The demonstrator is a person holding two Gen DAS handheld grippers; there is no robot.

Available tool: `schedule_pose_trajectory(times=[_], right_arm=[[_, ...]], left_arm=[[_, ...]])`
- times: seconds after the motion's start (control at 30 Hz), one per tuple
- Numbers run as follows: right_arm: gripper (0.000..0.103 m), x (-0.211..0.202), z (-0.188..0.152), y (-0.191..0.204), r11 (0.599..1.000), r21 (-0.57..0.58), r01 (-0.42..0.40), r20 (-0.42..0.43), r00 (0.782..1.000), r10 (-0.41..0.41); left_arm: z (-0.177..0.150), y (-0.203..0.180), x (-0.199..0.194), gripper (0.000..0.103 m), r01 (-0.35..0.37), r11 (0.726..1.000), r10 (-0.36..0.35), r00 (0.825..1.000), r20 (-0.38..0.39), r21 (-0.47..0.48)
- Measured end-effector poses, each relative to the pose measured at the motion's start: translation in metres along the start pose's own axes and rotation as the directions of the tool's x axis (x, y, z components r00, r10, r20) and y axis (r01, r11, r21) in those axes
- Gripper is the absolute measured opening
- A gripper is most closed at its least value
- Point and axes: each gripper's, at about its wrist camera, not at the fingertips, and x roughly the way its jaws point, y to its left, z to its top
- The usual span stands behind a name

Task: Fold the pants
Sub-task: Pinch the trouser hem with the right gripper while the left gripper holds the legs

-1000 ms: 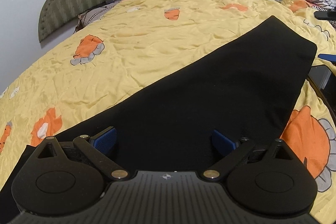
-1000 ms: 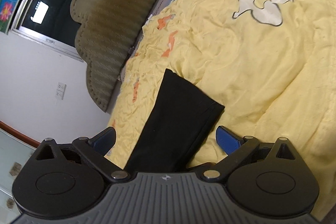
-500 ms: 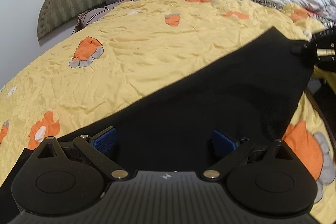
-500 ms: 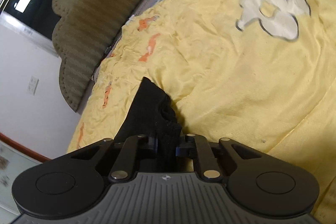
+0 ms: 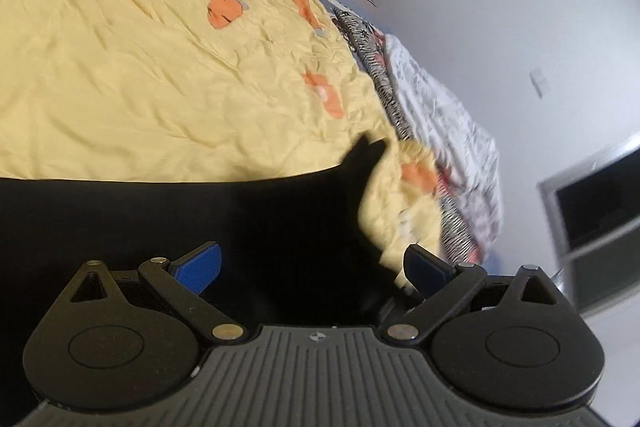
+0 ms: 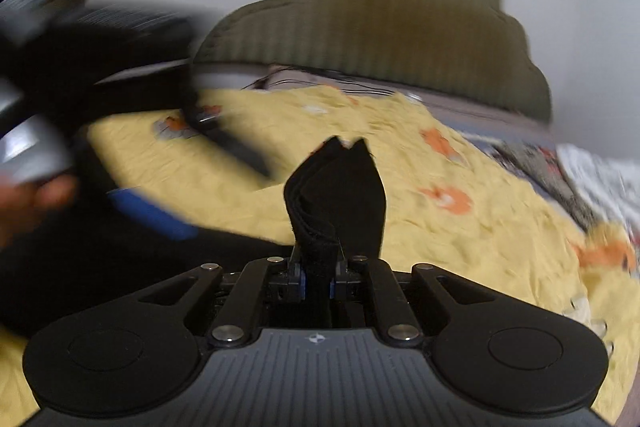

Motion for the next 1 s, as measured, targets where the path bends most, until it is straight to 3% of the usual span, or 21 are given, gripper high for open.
schedule_pose_trajectory(times=[0.07, 0.13, 0.2, 0.23, 0.3, 0.33, 0.37, 0.43, 0.5, 0.57, 0.67, 0.77, 0.87, 1.0], right_arm=[[0.009, -0.004, -0.002, 0.014, 0.999, -0.043, -0.019, 0.008, 1.000, 0.019], [0.009, -0.008, -0.002, 0.026, 0.997, -0.060, -0.044, 0.017, 0.999, 0.045], [0.009, -0.010, -0.003, 0.036, 0.993, -0.112, -0.046, 0.011, 0.999, 0.048], [0.012, -0.008, -0.005, 0.044, 0.986, -0.162, -0.033, -0.006, 0.999, 0.032], [0.032, -0.003, -0.010, 0.053, 0.973, -0.232, 0.013, -0.020, 1.000, -0.018], [0.058, -0.001, -0.014, 0.055, 0.968, -0.250, 0.031, -0.024, 0.999, -0.038], [0.077, 0.001, -0.016, 0.057, 0.964, -0.261, 0.047, -0.027, 0.998, -0.056], [0.075, 0.000, -0.020, 0.059, 0.959, -0.277, 0.055, -0.016, 0.998, -0.062], [0.068, -0.002, -0.019, 0.061, 0.965, -0.261, 0.011, -0.030, 0.999, -0.020], [0.030, -0.005, -0.018, 0.065, 0.969, -0.246, -0.016, -0.049, 0.999, 0.004], [0.014, -0.012, -0.017, 0.078, 0.962, -0.273, -0.026, -0.025, 0.999, 0.020], [0.011, -0.024, -0.014, 0.100, 0.951, -0.304, -0.056, 0.024, 0.998, 0.066], [0.011, -0.027, -0.013, 0.125, 0.933, -0.337, -0.125, 0.021, 0.990, 0.140], [0.011, -0.026, -0.014, 0.154, 0.907, -0.361, -0.216, -0.001, 0.973, 0.231]], left_arm=[[0.004, 0.003, 0.013, 0.097, 0.012, 0.999, -0.012, 1.000, -0.004, -0.041], [0.006, 0.008, 0.023, 0.080, -0.001, 0.996, -0.002, 1.000, -0.026, -0.093], [0.006, 0.017, 0.032, 0.019, -0.011, 0.990, 0.000, 0.997, -0.078, -0.140], [0.006, 0.021, 0.034, 0.012, -0.016, 0.987, 0.002, 0.996, -0.089, -0.157], [0.000, 0.026, 0.030, 0.011, -0.040, 0.988, 0.031, 0.997, -0.066, -0.150], [-0.001, 0.027, 0.028, 0.012, -0.051, 0.989, 0.044, 0.998, -0.054, -0.140], [-0.002, 0.028, 0.025, 0.012, -0.058, 0.990, 0.053, 0.998, -0.040, -0.127], [-0.004, 0.025, 0.019, 0.012, -0.069, 0.993, 0.067, 0.998, -0.022, -0.093], [-0.004, 0.023, 0.007, 0.012, -0.087, 0.994, 0.088, 0.996, 0.006, -0.066], [-0.008, 0.020, -0.005, 0.011, -0.117, 0.993, 0.117, 0.993, 0.034, -0.020], [-0.018, 0.013, -0.029, 0.007, -0.213, 0.974, 0.208, 0.975, 0.077, 0.072], [-0.030, 0.015, -0.055, 0.007, -0.319, 0.937, 0.305, 0.946, 0.111, 0.142], [-0.041, 0.020, -0.079, 0.007, -0.415, 0.890, 0.391, 0.907, 0.155, 0.186], [-0.049, 0.029, -0.105, 0.007, -0.556, 0.795, 0.507, 0.829, 0.236, 0.243]])
